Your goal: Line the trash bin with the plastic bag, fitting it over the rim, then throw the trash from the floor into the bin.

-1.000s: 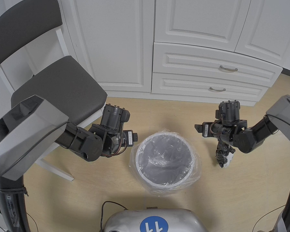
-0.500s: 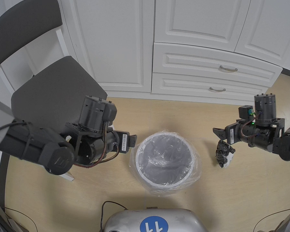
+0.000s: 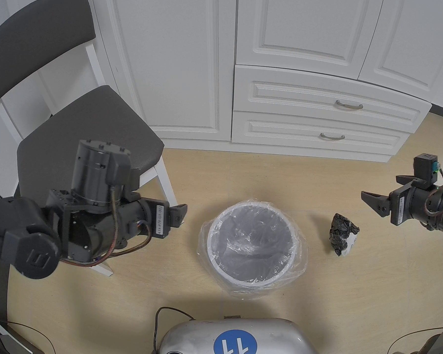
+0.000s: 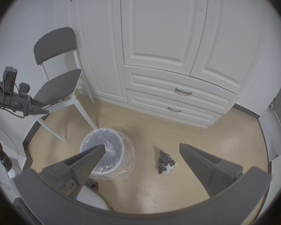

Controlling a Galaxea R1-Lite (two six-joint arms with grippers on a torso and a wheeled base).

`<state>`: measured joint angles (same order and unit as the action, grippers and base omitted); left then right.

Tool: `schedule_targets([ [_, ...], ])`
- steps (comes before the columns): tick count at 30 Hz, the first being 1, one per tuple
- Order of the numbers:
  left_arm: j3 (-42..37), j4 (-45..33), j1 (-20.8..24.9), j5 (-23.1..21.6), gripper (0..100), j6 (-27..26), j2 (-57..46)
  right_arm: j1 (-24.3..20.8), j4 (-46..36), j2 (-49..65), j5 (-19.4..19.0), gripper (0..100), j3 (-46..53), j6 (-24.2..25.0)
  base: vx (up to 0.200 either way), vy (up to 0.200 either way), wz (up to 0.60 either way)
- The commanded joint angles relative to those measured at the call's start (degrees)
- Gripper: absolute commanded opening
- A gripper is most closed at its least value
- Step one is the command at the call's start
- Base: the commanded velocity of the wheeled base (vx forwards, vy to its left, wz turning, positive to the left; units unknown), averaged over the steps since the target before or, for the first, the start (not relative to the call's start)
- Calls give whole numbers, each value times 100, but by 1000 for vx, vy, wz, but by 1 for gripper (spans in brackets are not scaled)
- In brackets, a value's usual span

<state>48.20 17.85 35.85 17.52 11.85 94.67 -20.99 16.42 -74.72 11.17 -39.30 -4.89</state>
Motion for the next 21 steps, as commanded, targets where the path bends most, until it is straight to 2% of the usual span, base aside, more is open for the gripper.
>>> schedule_targets([
  [1, -584, -1, -26, 6, 100, 28, -863, 25, -227, 968, 0, 100, 81, -12, 0, 0, 0],
  [7, -1278, -9, -52, 15, 100, 89, -1812, 34, -236, 1741, 123, 100, 221, -364, 0, 0, 0],
  [12, -1647, -1, -52, 6, 100, 151, -2330, 25, -359, 2260, 140, 100, 212, -425, 0, 0, 0],
  [14, -1779, -1, -61, 24, 100, 151, -2541, -45, -649, 2567, 131, 100, 195, -557, 0, 0, 0],
  [17, -1920, 43, -193, 24, 100, 133, -2928, -151, -1466, 3103, 123, 100, 177, -1005, 0, 0, 0],
  [21, -1911, 123, -386, 15, 100, 125, -2990, -160, -1651, 3112, 96, 100, 169, -1164, 0, 0, 0],
])
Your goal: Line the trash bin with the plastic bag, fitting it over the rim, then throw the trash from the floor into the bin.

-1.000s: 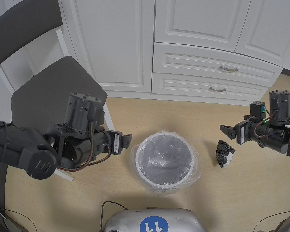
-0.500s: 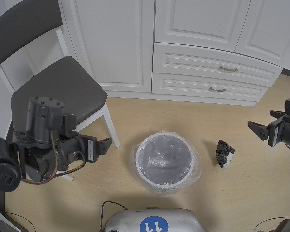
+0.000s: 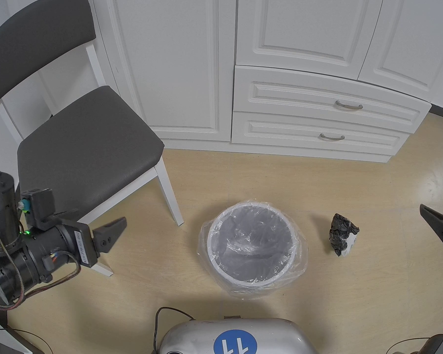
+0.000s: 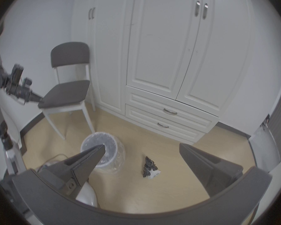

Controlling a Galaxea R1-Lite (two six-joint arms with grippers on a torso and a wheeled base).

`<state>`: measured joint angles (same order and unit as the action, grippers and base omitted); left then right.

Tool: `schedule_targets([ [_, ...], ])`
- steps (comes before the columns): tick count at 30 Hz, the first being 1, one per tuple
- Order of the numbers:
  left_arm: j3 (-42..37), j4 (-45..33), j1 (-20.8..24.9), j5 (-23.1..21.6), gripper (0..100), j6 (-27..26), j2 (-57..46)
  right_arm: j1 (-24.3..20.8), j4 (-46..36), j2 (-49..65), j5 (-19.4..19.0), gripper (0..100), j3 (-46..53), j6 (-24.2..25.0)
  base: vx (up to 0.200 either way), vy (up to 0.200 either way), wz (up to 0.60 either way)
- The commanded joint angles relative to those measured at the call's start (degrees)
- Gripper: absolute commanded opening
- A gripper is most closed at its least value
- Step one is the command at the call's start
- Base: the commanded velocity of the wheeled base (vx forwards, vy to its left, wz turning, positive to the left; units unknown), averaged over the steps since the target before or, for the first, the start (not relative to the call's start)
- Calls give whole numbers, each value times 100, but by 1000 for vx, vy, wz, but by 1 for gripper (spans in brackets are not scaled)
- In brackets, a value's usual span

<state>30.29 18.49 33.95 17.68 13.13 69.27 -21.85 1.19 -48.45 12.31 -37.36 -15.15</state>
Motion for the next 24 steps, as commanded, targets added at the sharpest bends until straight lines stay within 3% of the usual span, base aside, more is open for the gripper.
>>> schedule_targets([
  [1, -111, 234, -222, -1, 100, 14, -440, -109, -128, 371, -45, 100, -25, -119, 0, 0, 0],
  [9, -384, 1473, -64, -71, 100, -74, -432, -224, -58, -323, -54, 100, -113, 390, 0, 0, 0],
  [18, -639, 1499, -29, -801, 100, -39, -572, -224, 48, -622, -62, 100, -131, 548, -200, 0, 0],
  [24, -665, 1499, -46, -766, 100, -144, -572, -224, 250, -886, -62, 100, -78, 584, 0, 0, 0],
])
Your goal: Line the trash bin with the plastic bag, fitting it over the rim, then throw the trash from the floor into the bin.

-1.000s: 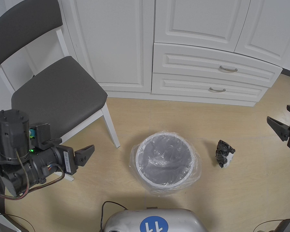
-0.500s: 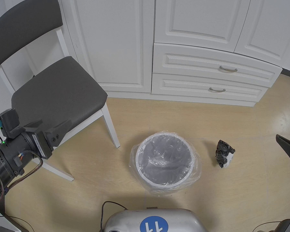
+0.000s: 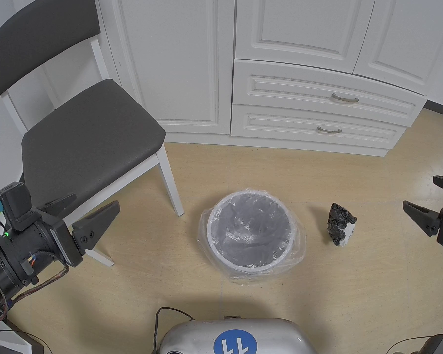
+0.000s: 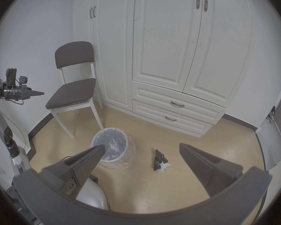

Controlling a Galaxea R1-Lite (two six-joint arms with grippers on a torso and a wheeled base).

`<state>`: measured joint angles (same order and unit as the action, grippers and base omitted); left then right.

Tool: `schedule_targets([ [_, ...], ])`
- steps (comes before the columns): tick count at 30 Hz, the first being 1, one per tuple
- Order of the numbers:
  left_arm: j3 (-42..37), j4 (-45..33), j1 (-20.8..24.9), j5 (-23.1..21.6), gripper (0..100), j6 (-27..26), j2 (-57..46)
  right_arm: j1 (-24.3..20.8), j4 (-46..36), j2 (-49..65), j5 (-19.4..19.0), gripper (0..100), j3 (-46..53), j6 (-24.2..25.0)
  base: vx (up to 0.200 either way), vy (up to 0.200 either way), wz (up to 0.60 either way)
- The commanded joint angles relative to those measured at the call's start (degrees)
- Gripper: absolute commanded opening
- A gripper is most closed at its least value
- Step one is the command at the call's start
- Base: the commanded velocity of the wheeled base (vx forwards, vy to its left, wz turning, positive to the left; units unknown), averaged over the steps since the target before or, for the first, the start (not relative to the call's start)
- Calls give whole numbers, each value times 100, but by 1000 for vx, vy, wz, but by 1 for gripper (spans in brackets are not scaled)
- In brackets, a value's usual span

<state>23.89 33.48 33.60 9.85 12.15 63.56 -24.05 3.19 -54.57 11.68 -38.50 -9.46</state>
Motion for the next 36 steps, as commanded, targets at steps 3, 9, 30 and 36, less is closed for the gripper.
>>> schedule_targets([
  [3, -25, 1, -73, 70, 100, -503, -81, -3, 155, -467, 1, 100, 27, 155, 0, 0, 0],
  [9, 10, -113, -407, 711, 100, -1321, -63, 67, 199, -740, -157, 100, -61, 313, 0, 0, 0],
  [30, -693, 994, -1092, 1564, 100, -1004, 842, 1227, 111, -4097, -1853, 100, -1239, -3, 0, 0, 0],
  [36, -614, 1091, -1558, 1546, 100, -407, 833, 1403, 269, -5196, -1827, 100, -1292, -671, 0, 0, 0],
])
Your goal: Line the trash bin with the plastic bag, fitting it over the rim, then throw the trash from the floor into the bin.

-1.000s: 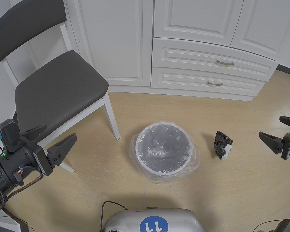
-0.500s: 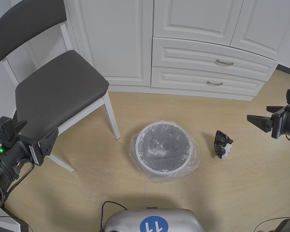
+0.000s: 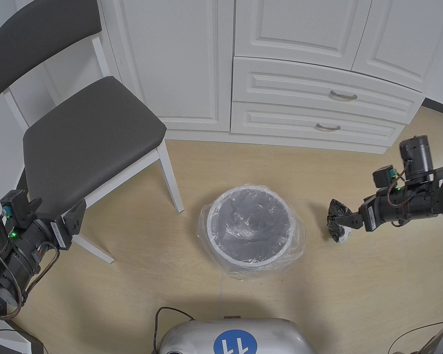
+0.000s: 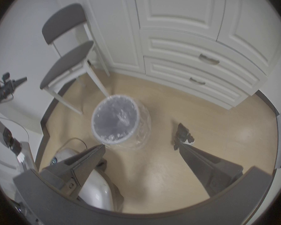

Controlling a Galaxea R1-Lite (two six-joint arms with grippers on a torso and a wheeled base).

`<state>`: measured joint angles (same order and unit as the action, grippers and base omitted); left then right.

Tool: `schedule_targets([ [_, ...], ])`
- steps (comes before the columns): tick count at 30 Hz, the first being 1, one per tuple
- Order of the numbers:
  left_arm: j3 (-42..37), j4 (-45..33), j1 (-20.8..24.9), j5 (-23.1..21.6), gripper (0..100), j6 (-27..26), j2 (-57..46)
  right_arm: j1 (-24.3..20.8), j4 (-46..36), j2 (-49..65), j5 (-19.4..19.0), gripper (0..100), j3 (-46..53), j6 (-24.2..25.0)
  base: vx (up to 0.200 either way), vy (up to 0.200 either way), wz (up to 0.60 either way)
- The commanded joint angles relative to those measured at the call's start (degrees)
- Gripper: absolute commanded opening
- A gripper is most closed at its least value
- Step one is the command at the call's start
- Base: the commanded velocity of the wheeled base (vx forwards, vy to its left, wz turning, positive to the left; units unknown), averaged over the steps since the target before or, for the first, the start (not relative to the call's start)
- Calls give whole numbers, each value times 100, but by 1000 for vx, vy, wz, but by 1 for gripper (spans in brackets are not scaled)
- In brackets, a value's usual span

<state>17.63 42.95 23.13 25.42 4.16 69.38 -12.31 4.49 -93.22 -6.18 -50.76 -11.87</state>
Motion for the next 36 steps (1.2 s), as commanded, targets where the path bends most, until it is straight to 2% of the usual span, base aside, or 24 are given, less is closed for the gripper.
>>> schedule_targets([
  [1, 30, 144, -546, -10, 100, 402, 269, 238, 211, -1444, -32, 100, -74, -447, 0, 0, 0],
  [6, 109, 144, -731, -2, 100, 402, 428, 317, 1019, -2578, 47, 100, -250, -553, 0, 0, 0],
  [10, 101, 205, -731, -2, 100, 410, 454, 352, 1362, -3360, 337, 100, -654, -720, 0, 0, 0],
  [11, 101, 487, -731, -19, 100, 437, 507, 352, 1784, -3976, 697, 100, -1067, -790, 0, 0, 0],
  [16, 13, 1357, -704, -107, 100, 463, 797, 326, 2821, -4916, 776, 100, -1735, -825, 0, 0, 0],
  [24, 30, 1506, -634, -116, 100, 446, 937, 203, 2962, -5233, 759, 100, -1973, -764, 0, 0, 0],
  [27, 30, 1524, -476, -116, 100, 446, 867, 185, 2944, -5303, 671, 100, -2105, -632, 0, 0, 0],
  [31, 13, 1638, -370, -116, 100, 410, 779, 124, 2882, -5461, 644, 100, -2395, -193, 0, 0, 0],
  [33, 13, 1638, -353, -116, 100, 410, 770, 124, 2874, -5461, 644, 100, -2403, -166, 0, 0, 0],
  [36, 4, 1655, -300, -116, 100, 410, 753, 115, 2882, -5584, 557, 100, -2632, 265, 0, 0, 0],
])
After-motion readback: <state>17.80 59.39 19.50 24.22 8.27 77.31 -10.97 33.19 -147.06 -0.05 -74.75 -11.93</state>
